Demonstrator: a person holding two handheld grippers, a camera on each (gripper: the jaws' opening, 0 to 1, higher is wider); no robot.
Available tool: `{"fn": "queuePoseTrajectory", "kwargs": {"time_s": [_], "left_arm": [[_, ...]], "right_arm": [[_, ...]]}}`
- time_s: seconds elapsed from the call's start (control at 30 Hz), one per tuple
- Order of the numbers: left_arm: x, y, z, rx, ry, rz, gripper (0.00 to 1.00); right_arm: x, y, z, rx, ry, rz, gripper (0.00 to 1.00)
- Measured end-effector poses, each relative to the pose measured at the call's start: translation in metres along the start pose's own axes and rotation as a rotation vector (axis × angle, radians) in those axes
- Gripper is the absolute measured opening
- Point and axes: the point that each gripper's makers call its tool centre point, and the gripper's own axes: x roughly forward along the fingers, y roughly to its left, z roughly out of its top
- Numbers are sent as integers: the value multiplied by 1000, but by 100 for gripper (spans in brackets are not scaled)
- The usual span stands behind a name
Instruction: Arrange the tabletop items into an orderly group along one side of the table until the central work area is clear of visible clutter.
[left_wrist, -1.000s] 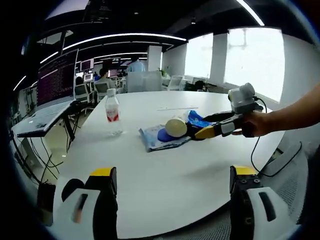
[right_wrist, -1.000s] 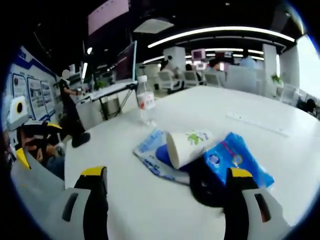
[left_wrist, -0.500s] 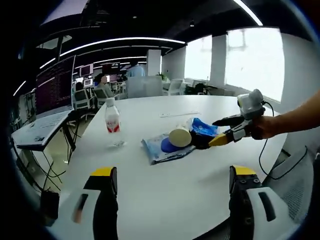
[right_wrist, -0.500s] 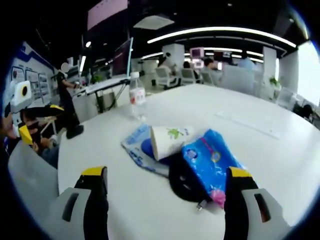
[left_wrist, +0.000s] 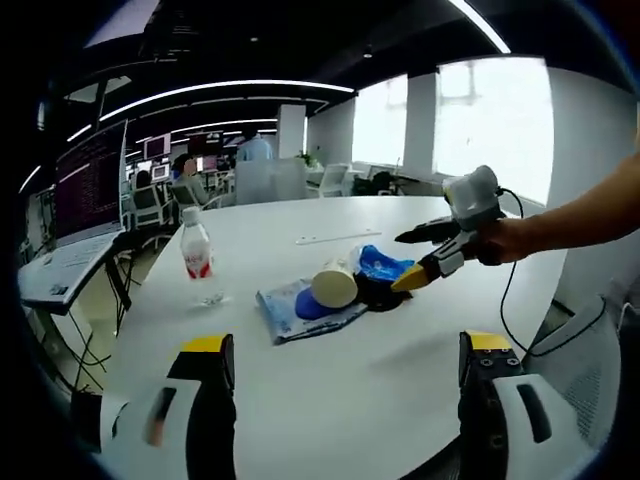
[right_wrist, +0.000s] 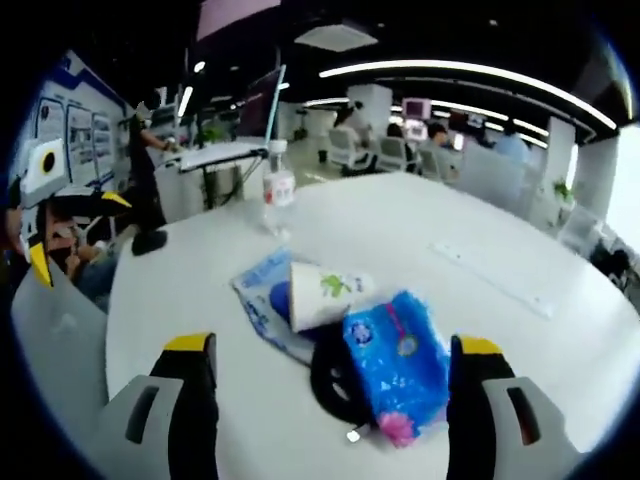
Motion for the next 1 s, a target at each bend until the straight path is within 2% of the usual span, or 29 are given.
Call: {"fn": "queuePoseTrajectory", "kwargs": {"time_s": [0.07, 0.17, 0.33, 0.5, 0.6, 0.7, 0.8, 1.0], "left_arm": [[0, 0, 0, -3, -3, 0, 92], [-1, 1, 1, -9, -9, 4, 92], [-2, 2, 4, -14, -20, 2, 92], [-2, 4, 10, -20, -42, 5, 92], [-3, 4, 9, -18, -41, 5, 92], [-4, 5, 10, -30, -57, 10, 91], [-4, 4, 10, -30, -54, 8, 91], [-4, 4, 12, -34, -58, 6, 91]], "right_arm": [[0, -5, 5, -33, 8, 6, 94], [1, -16, 11, -139, 46, 11, 93], [6, -25, 25, -262, 79, 38, 92], [13, -31, 38, -327, 91, 64, 91], [17, -32, 40, -415, 127, 92, 91], [22, -32, 43, -437, 130, 118, 91], [28, -35, 40, -484, 177, 143, 90], [35, -28, 35, -659, 258, 231, 88]]}}
